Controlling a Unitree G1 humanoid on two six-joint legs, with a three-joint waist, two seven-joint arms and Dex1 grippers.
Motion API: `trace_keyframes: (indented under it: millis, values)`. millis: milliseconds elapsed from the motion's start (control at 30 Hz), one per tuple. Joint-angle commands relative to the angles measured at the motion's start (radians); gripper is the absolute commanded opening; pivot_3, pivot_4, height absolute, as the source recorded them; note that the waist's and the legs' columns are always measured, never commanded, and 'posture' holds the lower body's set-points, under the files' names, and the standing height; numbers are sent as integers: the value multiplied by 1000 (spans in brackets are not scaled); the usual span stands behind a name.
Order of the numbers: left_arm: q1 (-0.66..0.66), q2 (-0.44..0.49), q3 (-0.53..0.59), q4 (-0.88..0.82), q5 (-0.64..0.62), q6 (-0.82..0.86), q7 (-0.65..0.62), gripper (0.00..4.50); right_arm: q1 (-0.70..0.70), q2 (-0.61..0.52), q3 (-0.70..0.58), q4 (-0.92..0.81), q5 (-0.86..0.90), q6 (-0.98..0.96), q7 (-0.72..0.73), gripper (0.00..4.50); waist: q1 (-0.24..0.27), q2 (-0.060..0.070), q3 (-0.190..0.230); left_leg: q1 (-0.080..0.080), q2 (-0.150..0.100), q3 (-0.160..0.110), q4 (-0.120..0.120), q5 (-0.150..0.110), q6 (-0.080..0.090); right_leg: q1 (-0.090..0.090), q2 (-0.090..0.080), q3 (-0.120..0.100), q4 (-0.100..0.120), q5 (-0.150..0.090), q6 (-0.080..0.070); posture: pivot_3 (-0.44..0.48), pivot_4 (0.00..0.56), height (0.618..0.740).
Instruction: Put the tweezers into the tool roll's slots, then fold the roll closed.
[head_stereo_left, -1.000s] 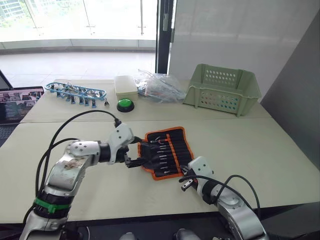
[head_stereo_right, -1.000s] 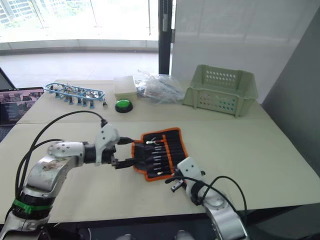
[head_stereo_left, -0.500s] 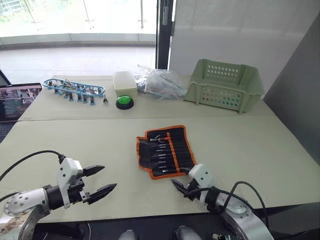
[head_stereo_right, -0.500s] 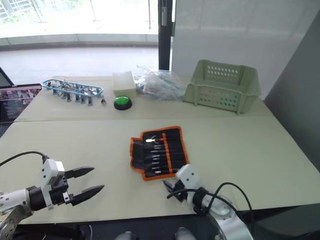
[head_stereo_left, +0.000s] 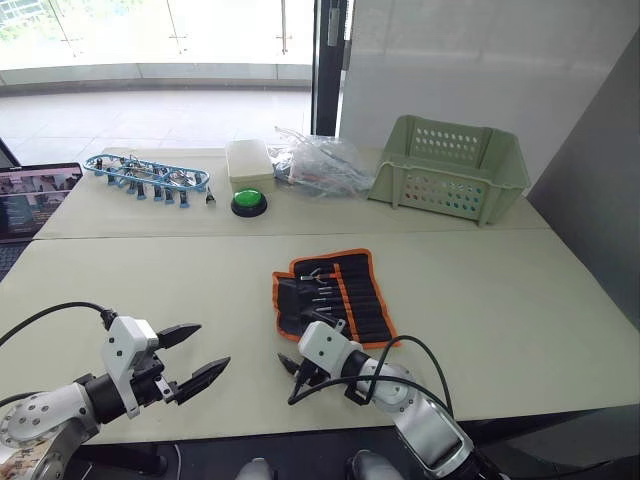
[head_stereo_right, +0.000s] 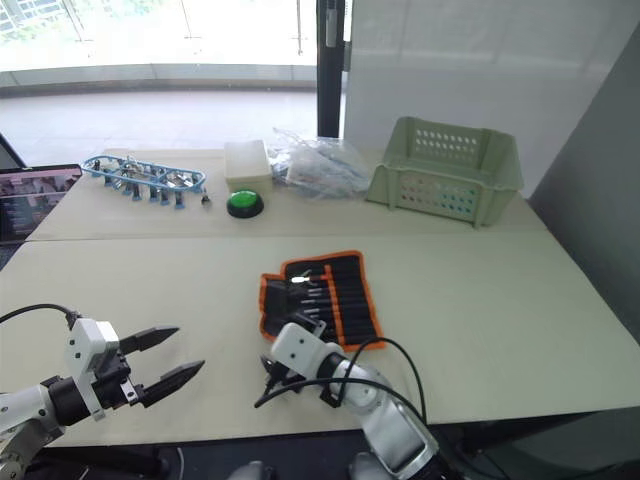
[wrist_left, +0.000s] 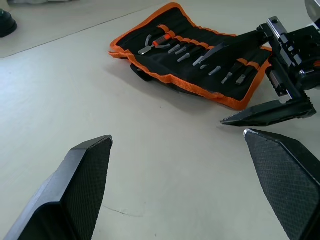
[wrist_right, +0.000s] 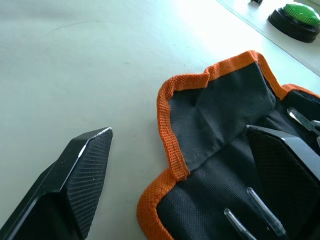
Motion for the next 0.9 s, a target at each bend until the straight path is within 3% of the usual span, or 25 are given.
trace_keyframes:
  millis: [33, 67, 167, 500, 533, 700, 900]
  values:
    - [4, -3, -15, -26, 1, -31, 17, 4500, -32, 22, -33, 40, -75, -49, -92, 4483, 1, 0, 0, 0, 0, 0, 0, 0, 0, 0, 0, 0, 0, 0, 0, 0, 150, 725]
    - [6, -2, -17, -23, 2, -36, 19, 4500, -36, 25, -38, 43, -77, -54, -92, 4483, 2, 0, 0, 0, 0, 0, 1, 0, 0, 0, 0, 0, 0, 0, 0, 0, 150, 725]
    - [18, 1, -20, -16, 6, -52, 18, 4500, -43, 26, -37, 48, -77, -69, -74, 3675, 0, 0, 0, 0, 0, 0, 1, 0, 0, 0, 0, 0, 0, 0, 1, 0, 150, 725]
    - [11, 3, -34, -4, 7, -80, 32, 4500, -23, 38, -51, 28, -39, -84, -17, 233, 0, 0, 0, 0, 0, 0, 1, 0, 0, 1, 0, 0, 1, 0, 0, 0, 150, 725]
    - [8, 3, -33, 0, 8, -82, 34, 4500, -23, 40, -58, 26, -28, -80, -8, 46, 0, 0, 0, 0, 0, 0, 1, 0, 0, 1, 0, 0, 1, 0, 0, 0, 150, 725]
    - [-28, 14, -61, 37, 26, -105, 25, 4500, -16, -38, -55, 4, 62, -183, 144, 46, 1, 0, 0, 0, 0, -1, 2, 0, 0, 1, 1, 0, 1, 0, 0, 0, 150, 725]
    - [-126, 68, -171, 190, 165, -236, -18, 4500, -28, -265, -86, 46, 130, -467, 354, 46, 2, 0, 0, 1, -1, 0, 2, 0, 0, 2, 1, 0, 1, 0, 1, 0, 150, 725]
